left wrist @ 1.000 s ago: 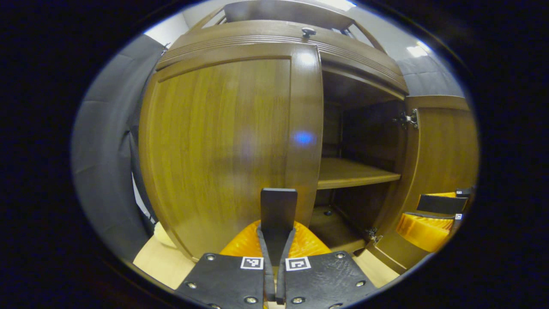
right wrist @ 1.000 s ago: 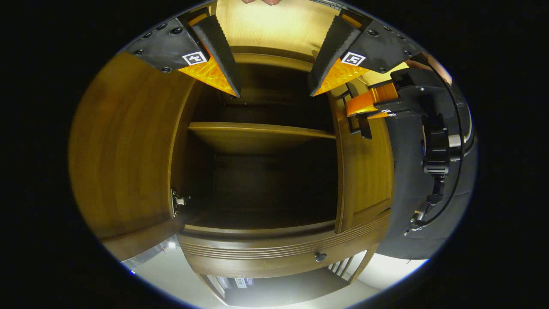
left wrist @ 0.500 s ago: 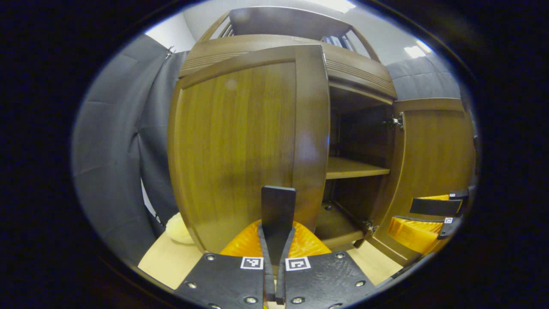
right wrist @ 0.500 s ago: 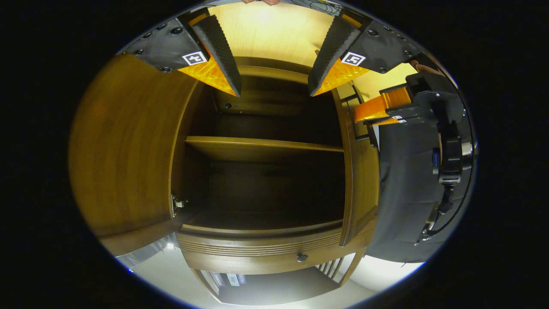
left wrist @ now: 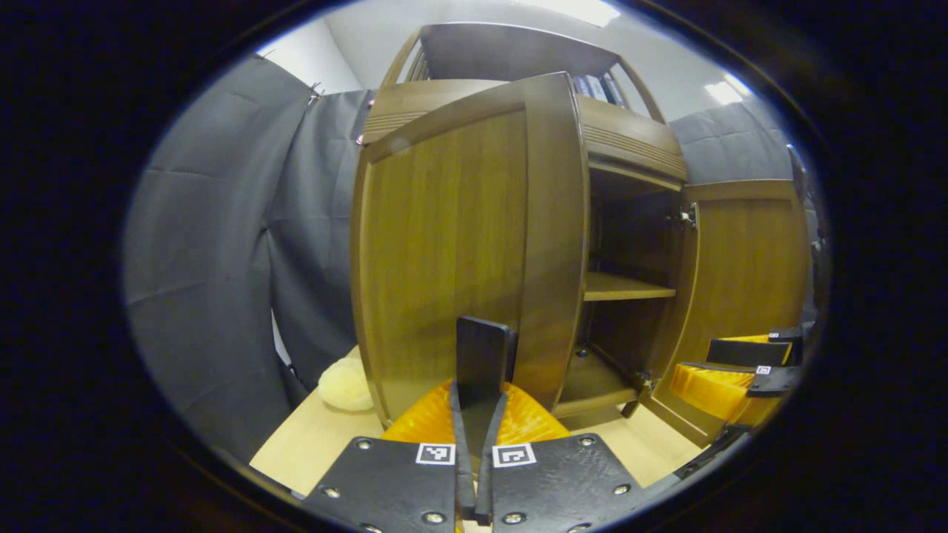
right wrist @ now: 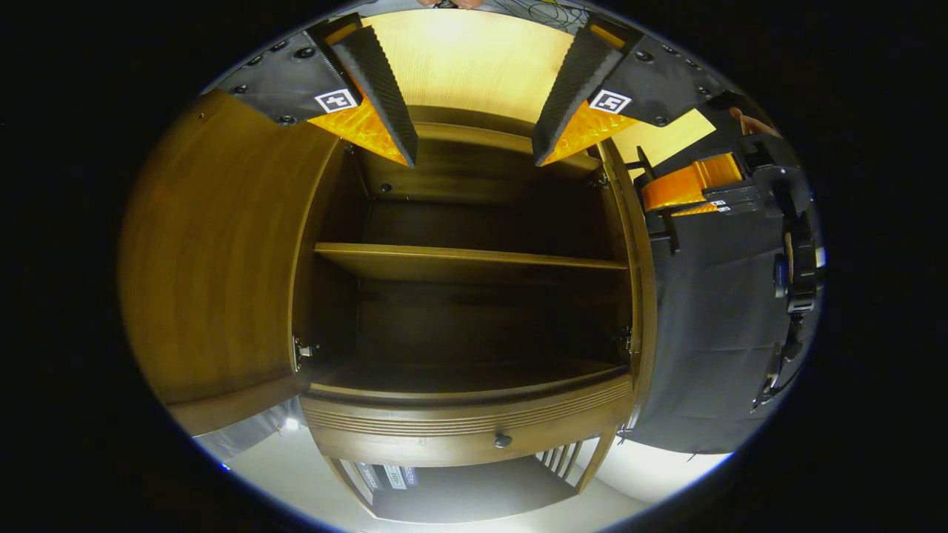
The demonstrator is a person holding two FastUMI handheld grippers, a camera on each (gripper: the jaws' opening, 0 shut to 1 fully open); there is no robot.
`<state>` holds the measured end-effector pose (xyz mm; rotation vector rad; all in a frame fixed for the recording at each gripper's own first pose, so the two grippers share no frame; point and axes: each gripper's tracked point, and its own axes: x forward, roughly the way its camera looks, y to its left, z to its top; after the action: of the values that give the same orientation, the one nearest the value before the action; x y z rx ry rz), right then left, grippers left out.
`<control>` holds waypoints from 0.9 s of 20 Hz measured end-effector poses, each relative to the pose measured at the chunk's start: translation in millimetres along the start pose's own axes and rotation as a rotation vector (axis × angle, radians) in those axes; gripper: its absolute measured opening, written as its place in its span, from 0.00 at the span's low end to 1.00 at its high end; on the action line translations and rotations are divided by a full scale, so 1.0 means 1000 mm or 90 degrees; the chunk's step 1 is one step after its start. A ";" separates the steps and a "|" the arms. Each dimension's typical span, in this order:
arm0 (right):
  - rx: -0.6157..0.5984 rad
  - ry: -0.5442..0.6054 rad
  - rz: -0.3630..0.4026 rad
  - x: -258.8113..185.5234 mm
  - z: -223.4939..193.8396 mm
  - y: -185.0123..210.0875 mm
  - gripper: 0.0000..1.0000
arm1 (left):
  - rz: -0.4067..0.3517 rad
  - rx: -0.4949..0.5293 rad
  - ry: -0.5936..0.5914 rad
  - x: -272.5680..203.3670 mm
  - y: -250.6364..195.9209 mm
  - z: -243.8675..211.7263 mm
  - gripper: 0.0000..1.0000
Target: Open the right door of the double-door shoe cabinet with the right hand, and open the left door with the left hand.
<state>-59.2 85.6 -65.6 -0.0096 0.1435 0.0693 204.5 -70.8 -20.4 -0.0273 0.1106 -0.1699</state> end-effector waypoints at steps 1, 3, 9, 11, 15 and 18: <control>0.000 -0.001 0.000 0.000 -0.001 0.001 0.97 | 0.004 0.002 -0.001 -0.004 0.002 0.005 0.04; 0.003 0.000 0.001 -0.003 -0.001 0.002 0.98 | 0.011 0.006 -0.002 -0.007 0.004 0.012 0.04; -0.002 0.000 0.008 -0.011 -0.004 0.011 0.97 | 0.039 0.009 -0.016 -0.026 0.042 0.028 0.02; -0.005 0.002 0.013 -0.014 -0.005 0.016 0.97 | 0.023 0.016 -0.029 -0.042 0.067 0.029 0.02; -0.016 -0.002 0.025 -0.017 -0.004 0.023 0.97 | -0.011 0.021 -0.042 -0.053 0.100 0.030 0.02; -0.020 -0.007 0.022 -0.021 -0.001 0.022 0.97 | -0.004 0.007 -0.054 -0.063 0.132 0.031 0.02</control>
<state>-81.8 106.0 -63.9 -0.0383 0.1323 0.1062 168.0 70.2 12.5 -0.0233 0.0253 -0.1761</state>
